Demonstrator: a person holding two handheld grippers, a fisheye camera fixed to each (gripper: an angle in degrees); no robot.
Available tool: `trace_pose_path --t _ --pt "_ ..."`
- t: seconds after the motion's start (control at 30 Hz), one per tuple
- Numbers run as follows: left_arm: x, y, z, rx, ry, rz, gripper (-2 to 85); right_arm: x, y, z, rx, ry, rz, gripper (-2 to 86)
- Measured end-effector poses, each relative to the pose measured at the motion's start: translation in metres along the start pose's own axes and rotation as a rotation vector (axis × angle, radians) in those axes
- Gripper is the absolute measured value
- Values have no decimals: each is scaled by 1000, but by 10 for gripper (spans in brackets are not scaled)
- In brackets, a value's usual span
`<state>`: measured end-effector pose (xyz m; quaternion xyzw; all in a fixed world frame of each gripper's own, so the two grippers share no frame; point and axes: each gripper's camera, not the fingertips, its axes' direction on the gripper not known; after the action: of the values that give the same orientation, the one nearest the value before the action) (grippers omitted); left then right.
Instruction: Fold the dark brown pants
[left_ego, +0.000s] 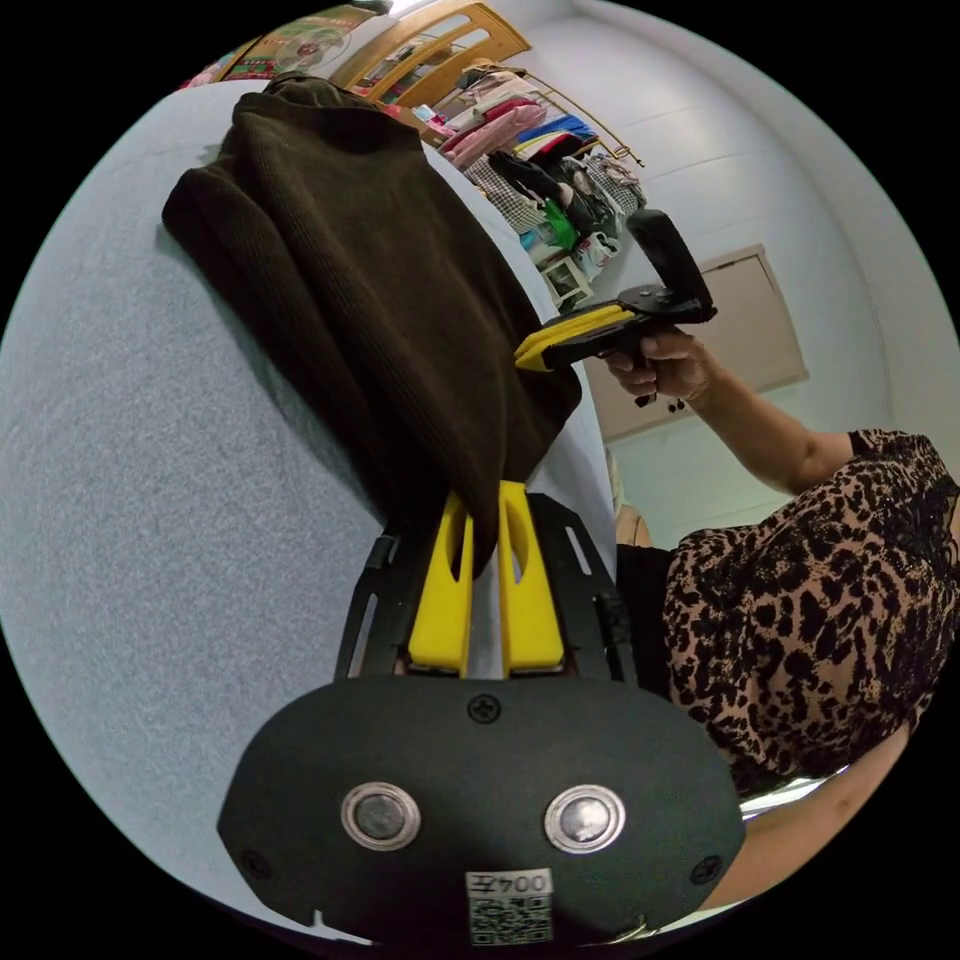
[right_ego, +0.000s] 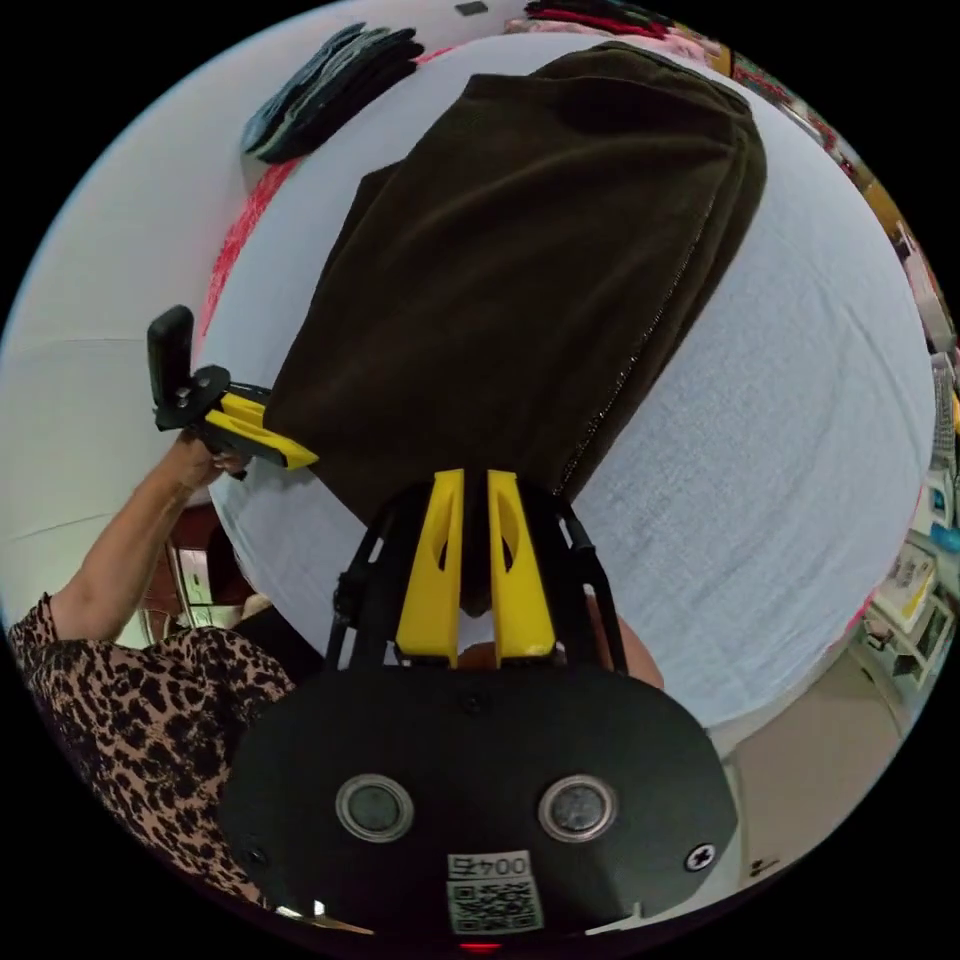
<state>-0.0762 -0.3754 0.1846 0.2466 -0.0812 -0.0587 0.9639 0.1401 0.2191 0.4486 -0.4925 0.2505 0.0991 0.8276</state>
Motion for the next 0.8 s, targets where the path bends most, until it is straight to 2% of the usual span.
trace_pose_path --t 0.1,0.2,0.27,0.33,0.43,0.57,0.8 --pt "-1 -3 -2 -18 -18 -12 54 37 29 19 75 -280 19 52" --pt "-3 -5 -6 -28 -27 -21 54 70 85 18 339 -416 11 79" --pt "-6 -3 -9 -18 -19 -29 54 84 120 26 405 -414 -15 101" --pt "-10 -1 -13 -4 0 -43 54 93 157 53 399 -335 -33 123" --pt "-18 3 -19 20 28 -70 52 99 185 96 390 -346 -60 135" --pt "-26 7 -27 31 52 -118 50 103 202 133 449 -370 -87 133" --pt "-35 8 -39 3 48 -144 48 128 213 196 443 -418 -143 117"
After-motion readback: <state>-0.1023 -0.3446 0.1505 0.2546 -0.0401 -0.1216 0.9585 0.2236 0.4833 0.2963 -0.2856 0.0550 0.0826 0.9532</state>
